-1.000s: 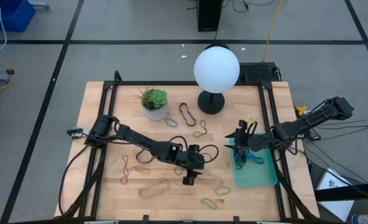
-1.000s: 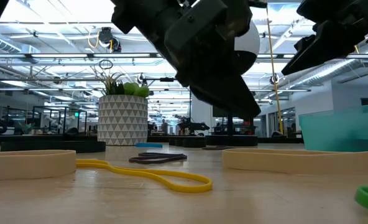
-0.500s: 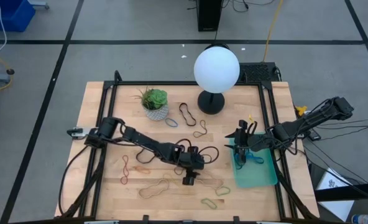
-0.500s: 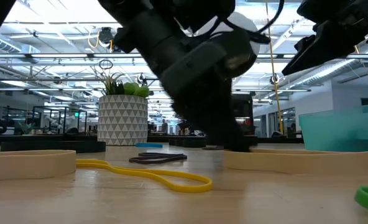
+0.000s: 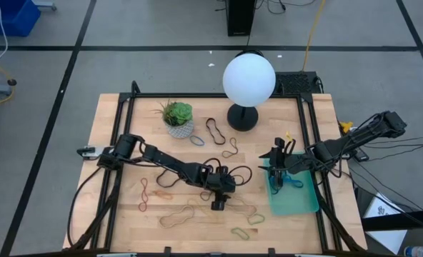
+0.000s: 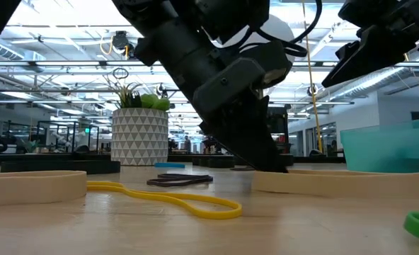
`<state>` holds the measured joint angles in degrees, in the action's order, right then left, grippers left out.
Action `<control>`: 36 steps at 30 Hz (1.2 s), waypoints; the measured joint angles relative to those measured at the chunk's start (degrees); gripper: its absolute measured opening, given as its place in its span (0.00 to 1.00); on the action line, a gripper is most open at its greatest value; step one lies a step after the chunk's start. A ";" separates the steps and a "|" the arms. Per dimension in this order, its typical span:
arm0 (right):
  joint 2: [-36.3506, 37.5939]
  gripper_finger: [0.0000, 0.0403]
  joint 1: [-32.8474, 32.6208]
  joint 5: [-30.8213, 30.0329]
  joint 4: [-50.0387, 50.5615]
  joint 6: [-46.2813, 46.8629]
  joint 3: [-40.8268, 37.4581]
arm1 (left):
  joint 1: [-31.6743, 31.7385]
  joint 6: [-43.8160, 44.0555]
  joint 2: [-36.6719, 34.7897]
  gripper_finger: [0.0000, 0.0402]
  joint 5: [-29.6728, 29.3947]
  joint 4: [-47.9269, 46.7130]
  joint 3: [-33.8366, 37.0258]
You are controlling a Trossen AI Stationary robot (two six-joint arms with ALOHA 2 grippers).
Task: Pick and place rubber bands into bin
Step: Put the right white rubber band into the bin
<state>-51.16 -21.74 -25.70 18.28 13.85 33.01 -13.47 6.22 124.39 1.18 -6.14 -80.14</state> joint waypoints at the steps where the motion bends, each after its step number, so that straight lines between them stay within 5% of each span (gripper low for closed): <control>1: 0.00 0.42 0.00 0.00 0.00 0.00 0.00 | 0.00 0.00 0.00 0.45 -0.04 -0.15 0.00; 12: 0.00 0.42 0.00 0.01 0.00 0.00 0.00 | 0.00 -0.57 0.05 0.03 1.15 -0.78 -0.02; 23: 0.00 0.42 0.00 0.30 -0.45 2.70 -0.02 | 1.26 -6.27 -2.62 0.02 2.82 -7.50 0.14; 36: -0.75 0.42 -0.11 5.19 -10.03 -0.36 -0.07 | 6.24 -10.51 -11.41 0.04 -8.79 -2.09 0.01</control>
<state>-51.90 -21.85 -20.52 8.26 13.49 32.95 -7.23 -4.29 112.99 -7.62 -8.23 -80.12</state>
